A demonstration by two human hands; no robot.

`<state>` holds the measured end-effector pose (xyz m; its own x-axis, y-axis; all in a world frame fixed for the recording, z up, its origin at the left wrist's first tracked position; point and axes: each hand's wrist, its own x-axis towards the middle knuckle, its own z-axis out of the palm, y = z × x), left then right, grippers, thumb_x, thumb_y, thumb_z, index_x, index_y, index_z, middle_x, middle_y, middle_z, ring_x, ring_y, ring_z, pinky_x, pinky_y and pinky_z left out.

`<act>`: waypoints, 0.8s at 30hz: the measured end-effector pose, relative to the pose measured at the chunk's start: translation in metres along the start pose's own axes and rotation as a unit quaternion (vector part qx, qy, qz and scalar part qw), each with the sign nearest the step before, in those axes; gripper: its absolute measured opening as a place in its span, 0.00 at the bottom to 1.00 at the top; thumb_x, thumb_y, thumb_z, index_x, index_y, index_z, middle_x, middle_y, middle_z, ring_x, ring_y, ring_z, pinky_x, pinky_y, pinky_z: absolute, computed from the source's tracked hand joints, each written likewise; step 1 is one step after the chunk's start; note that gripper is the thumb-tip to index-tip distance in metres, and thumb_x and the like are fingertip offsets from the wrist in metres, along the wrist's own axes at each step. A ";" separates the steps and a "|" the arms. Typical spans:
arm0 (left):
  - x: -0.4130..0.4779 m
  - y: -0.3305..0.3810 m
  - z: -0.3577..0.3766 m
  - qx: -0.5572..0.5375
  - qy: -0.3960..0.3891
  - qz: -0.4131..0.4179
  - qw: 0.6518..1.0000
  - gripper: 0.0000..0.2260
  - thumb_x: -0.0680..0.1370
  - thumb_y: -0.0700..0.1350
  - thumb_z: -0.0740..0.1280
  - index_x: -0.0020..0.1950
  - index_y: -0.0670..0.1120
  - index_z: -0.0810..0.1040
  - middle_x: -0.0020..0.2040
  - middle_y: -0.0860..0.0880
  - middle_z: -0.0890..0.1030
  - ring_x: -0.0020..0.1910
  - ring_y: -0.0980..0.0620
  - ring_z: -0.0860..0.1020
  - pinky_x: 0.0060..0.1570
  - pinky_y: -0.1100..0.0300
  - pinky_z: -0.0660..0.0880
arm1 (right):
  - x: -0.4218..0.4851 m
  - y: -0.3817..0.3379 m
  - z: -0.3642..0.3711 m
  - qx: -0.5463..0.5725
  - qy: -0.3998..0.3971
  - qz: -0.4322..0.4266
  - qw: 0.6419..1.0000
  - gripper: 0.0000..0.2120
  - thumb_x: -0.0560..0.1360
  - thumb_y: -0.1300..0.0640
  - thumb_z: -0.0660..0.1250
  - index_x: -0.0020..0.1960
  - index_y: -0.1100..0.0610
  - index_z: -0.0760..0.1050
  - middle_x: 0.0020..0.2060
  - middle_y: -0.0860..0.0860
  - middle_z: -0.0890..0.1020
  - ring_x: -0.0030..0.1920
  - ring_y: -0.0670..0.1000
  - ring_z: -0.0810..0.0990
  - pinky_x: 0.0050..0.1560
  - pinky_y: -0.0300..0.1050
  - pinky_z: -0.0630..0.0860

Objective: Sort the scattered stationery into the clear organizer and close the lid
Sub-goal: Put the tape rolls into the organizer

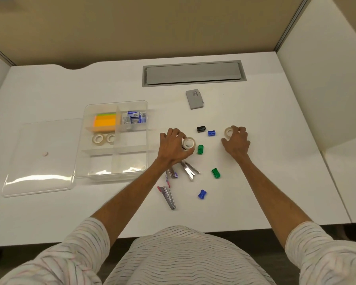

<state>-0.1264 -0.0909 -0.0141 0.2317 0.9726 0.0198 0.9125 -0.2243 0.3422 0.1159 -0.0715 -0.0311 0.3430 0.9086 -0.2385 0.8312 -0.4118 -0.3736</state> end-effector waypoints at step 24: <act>0.011 -0.119 -0.082 -0.052 0.111 -0.088 0.989 0.21 0.74 0.58 0.67 0.59 0.45 0.76 0.55 0.47 0.81 0.58 0.46 0.76 0.57 0.50 0.66 | -0.026 -0.179 0.016 0.144 0.033 -0.095 0.984 0.27 0.71 0.49 0.72 0.66 0.58 0.69 0.63 0.57 0.74 0.62 0.59 0.75 0.61 0.54 0.70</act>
<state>-0.2601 -0.0483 0.0226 -0.0183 0.9882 0.1522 0.8898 -0.0534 0.4533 -0.0486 -0.0224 0.0275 0.2292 0.9697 -0.0843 0.7277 -0.2283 -0.6468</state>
